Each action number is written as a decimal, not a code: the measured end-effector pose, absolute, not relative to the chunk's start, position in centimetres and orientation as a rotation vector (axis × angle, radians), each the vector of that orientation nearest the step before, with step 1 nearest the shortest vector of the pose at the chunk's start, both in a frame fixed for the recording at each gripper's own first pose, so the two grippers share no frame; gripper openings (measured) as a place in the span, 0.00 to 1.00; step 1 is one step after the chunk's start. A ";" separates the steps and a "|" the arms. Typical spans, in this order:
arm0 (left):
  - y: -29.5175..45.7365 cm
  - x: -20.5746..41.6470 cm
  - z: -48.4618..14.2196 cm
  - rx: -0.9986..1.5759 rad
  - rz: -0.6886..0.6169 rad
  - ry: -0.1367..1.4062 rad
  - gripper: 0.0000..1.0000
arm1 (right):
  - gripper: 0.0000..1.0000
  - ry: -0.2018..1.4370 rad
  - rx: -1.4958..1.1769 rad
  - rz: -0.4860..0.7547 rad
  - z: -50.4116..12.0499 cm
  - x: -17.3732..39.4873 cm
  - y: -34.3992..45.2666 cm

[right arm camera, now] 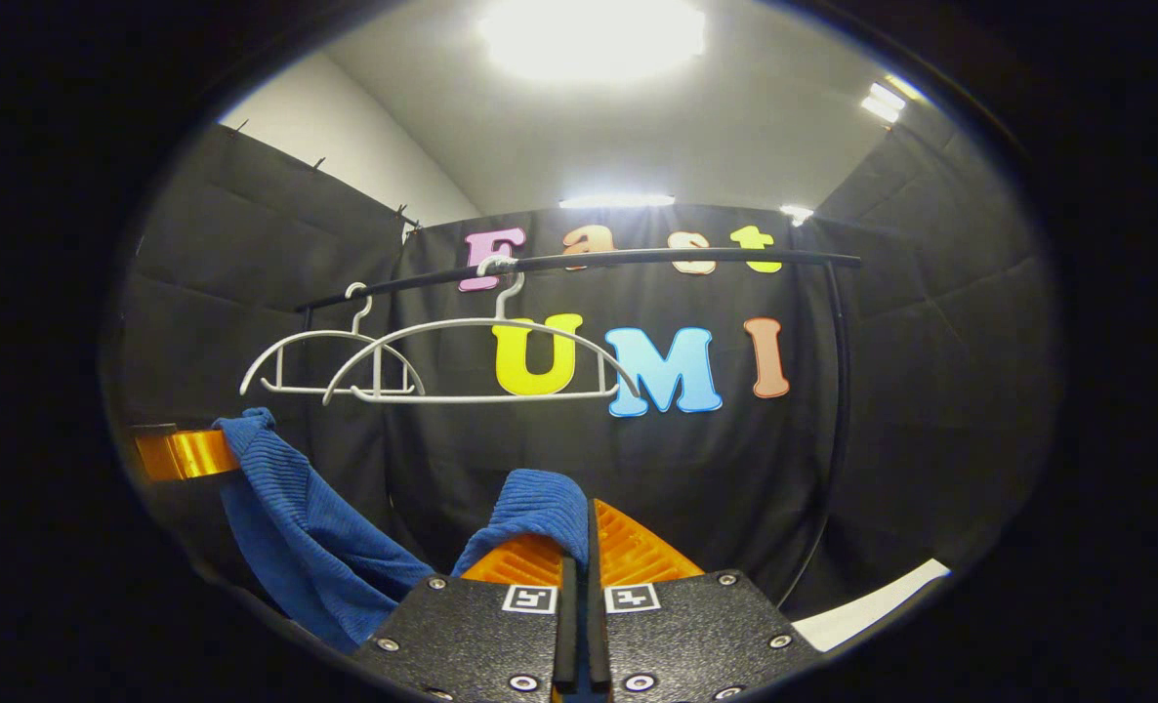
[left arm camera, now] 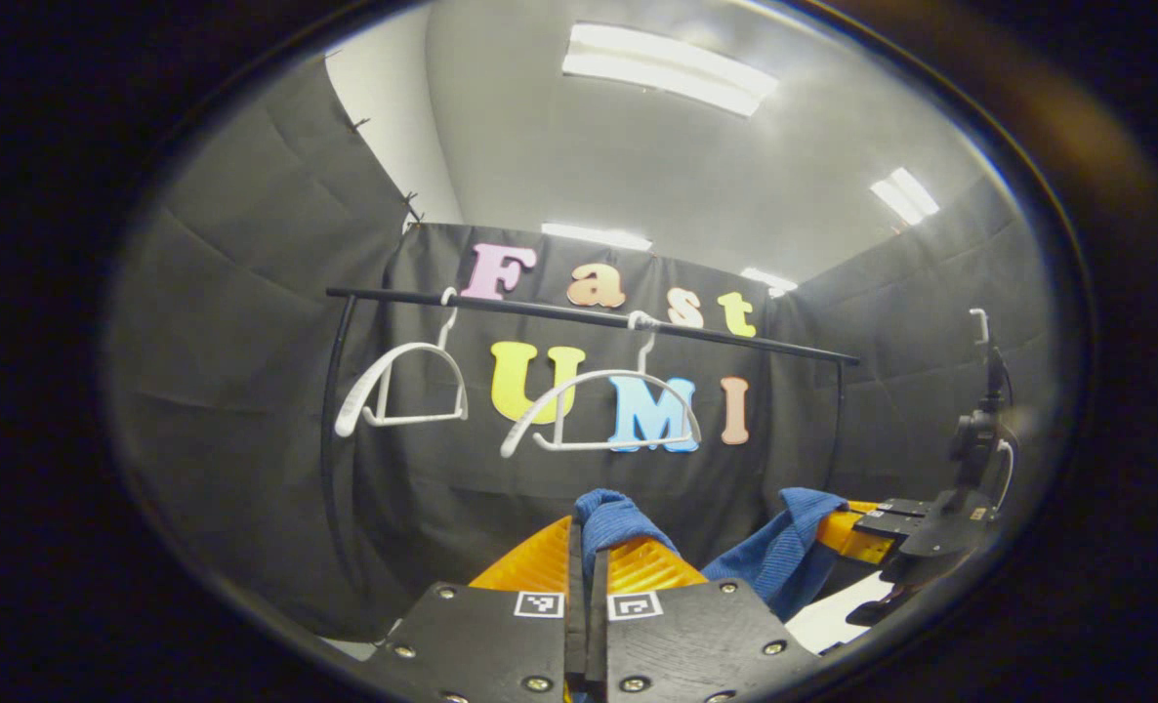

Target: Grasp the clothes on the hanger with both hands and then place them into the laundry hamper below.

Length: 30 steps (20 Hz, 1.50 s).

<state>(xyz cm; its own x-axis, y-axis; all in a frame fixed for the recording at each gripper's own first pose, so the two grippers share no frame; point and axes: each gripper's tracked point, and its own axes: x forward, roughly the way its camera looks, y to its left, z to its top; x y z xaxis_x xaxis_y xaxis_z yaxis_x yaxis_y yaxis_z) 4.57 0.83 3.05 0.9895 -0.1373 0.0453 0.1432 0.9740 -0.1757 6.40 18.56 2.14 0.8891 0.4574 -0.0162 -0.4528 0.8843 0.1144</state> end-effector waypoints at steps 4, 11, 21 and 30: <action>-0.9 3.5 0.3 -0.196 -0.171 0.018 0.01 | 0.04 0.103 0.101 0.494 -0.3 4.1 19.2; -1.1 1.9 -8.1 -0.208 -0.131 0.169 0.01 | 0.04 0.273 0.071 0.512 -8.2 1.0 19.1; -0.7 -0.6 -21.1 -0.173 -0.064 0.451 0.01 | 0.05 0.522 -0.028 0.508 -19.4 -1.7 19.0; -0.3 -3.5 -28.4 -0.090 -0.053 0.647 0.06 | 0.12 0.678 -0.109 0.497 -25.4 -4.4 18.2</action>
